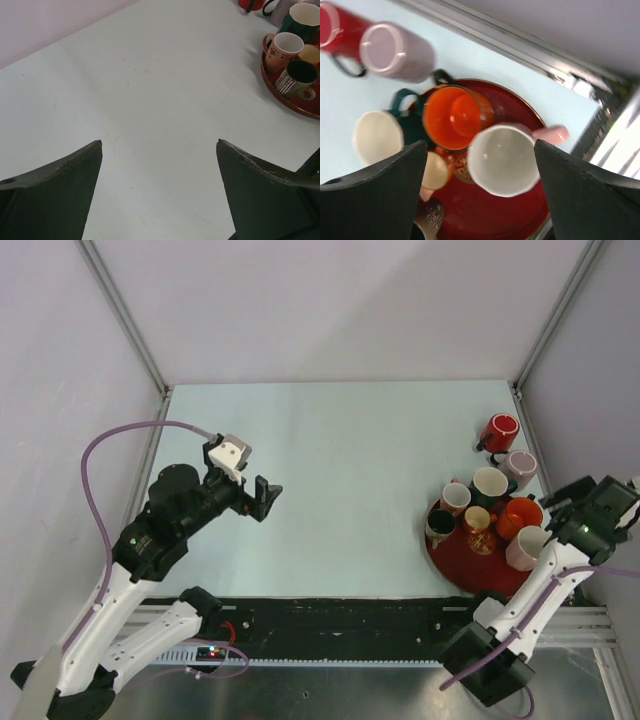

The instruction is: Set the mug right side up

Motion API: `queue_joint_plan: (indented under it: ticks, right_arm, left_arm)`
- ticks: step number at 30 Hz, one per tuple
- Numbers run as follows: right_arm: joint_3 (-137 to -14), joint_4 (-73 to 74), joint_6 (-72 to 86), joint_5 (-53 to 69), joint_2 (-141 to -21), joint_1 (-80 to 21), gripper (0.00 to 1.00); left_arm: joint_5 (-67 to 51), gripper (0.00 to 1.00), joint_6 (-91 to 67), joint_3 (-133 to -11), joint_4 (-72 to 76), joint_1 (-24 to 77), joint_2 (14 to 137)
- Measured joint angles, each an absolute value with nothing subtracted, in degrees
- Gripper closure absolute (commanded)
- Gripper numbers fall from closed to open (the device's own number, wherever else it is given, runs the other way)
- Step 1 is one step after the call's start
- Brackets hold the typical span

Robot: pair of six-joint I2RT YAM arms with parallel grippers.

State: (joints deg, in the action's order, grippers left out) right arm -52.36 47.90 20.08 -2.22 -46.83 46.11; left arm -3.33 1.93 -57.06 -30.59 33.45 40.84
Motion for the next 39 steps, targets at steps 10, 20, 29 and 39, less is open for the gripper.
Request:
queue_joint_plan:
  ticks: [10, 20, 29, 39]
  right_arm:
    - [-69.32, 44.62, 12.27, -1.32, -68.36, 23.81, 0.01]
    - [-83.88, 46.35, 10.07, -7.6, -95.57, 21.3, 0.01]
    - [-97.76, 48.45, 8.62, -9.17, -111.39, 21.04, 0.01]
    - [-96.6, 50.7, 6.98, -5.54, -117.47, 21.63, 0.02]
  left_arm:
    - [-4.97, 0.0, -3.57, -47.75, -26.65, 24.43, 43.05]
    - [-5.37, 0.0, -8.16, -42.26, -21.87, 15.94, 48.58]
    - [-5.34, 0.01, -8.12, -42.26, -19.35, 13.82, 52.99]
    - [-5.82, 0.0, -7.99, -42.74, -18.46, 13.69, 55.18]
